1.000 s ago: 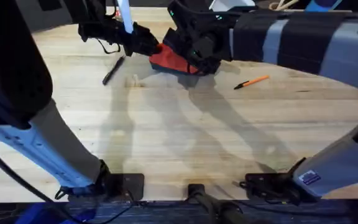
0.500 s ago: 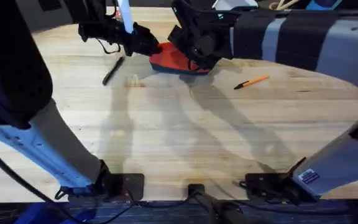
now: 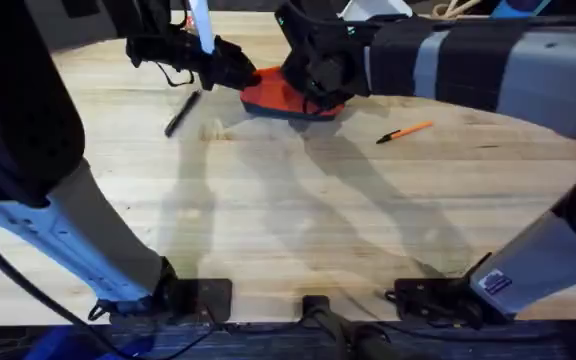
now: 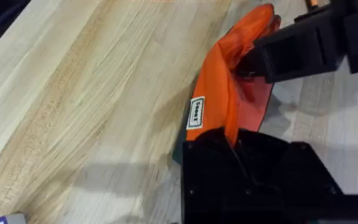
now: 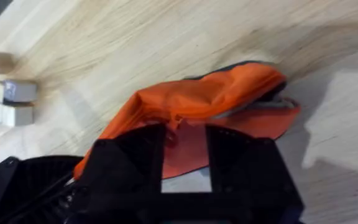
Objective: Unzip the bag, pick up the pens from the table one at a time and place them inside, then zip the bag closed.
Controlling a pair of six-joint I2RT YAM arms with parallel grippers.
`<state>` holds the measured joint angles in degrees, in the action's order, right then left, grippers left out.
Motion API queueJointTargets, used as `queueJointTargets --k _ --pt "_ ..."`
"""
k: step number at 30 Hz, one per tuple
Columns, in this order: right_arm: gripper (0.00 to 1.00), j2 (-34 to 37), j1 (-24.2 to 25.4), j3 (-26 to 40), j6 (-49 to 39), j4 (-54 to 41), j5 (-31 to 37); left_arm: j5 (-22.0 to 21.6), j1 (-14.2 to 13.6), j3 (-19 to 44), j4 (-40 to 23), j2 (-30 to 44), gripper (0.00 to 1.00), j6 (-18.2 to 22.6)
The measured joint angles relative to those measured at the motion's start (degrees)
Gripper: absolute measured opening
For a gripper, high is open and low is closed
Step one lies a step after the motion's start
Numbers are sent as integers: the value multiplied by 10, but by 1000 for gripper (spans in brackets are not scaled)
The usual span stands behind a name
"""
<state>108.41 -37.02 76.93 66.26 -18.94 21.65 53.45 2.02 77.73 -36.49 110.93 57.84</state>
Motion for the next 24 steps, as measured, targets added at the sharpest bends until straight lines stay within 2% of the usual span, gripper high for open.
queueJointTargets --k 6,12,20,24 --pt "173 5 4 0 0 -4 2 -1 0 0 0 0 42 0" --pt "46 5 5 0 0 2 2 -1 0 0 0 0 42 0" --pt "31 5 4 0 -9 5 -1 0 0 0 0 0 41 0" --pt "31 5 5 0 -39 20 -28 0 0 0 0 0 41 0"
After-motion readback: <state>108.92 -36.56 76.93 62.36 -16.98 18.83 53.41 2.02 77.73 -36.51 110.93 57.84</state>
